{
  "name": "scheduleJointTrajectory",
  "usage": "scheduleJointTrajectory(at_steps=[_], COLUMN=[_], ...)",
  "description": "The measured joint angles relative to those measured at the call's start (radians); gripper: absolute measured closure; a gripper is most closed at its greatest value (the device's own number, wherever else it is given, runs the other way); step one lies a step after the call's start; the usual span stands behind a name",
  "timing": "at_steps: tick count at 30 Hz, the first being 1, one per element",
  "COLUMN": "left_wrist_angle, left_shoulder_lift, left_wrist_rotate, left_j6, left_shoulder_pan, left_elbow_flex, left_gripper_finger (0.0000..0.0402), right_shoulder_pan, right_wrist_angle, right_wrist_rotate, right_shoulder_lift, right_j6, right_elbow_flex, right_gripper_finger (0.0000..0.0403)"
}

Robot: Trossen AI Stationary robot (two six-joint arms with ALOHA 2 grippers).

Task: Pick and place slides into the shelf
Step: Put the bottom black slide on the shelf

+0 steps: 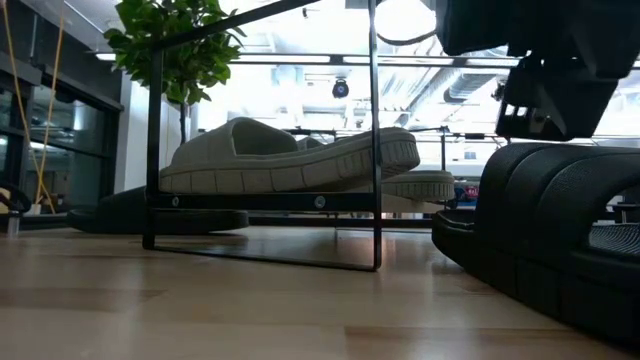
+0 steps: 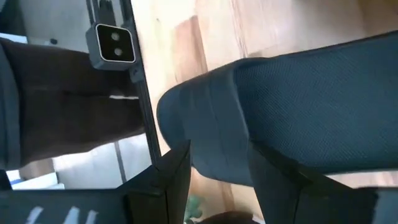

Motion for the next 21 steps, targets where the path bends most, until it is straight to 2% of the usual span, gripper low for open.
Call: scheduleJointTrajectory(at_steps=[10, 21], left_wrist_angle=[0.0, -0.005], left_shoulder_lift=[0.0, 0.0], left_wrist_rotate=[-0.007, -0.006], left_j6=[-0.005, -0.005], left_shoulder_pan=[-0.013, -0.013], left_elbow_flex=[0.0, 0.0], left_gripper_finger=[0.0222, 0.0222], right_shoulder_pan=[-0.003, -0.029], right_wrist_angle=[0.036, 0.002], right_wrist_rotate=[0.013, 0.026], right_shoulder_lift=[0.018, 0.018], right_j6=[0.017, -0.049], right_elbow_flex=[0.0, 0.0], right_gripper_finger=[0.0257, 0.0257])
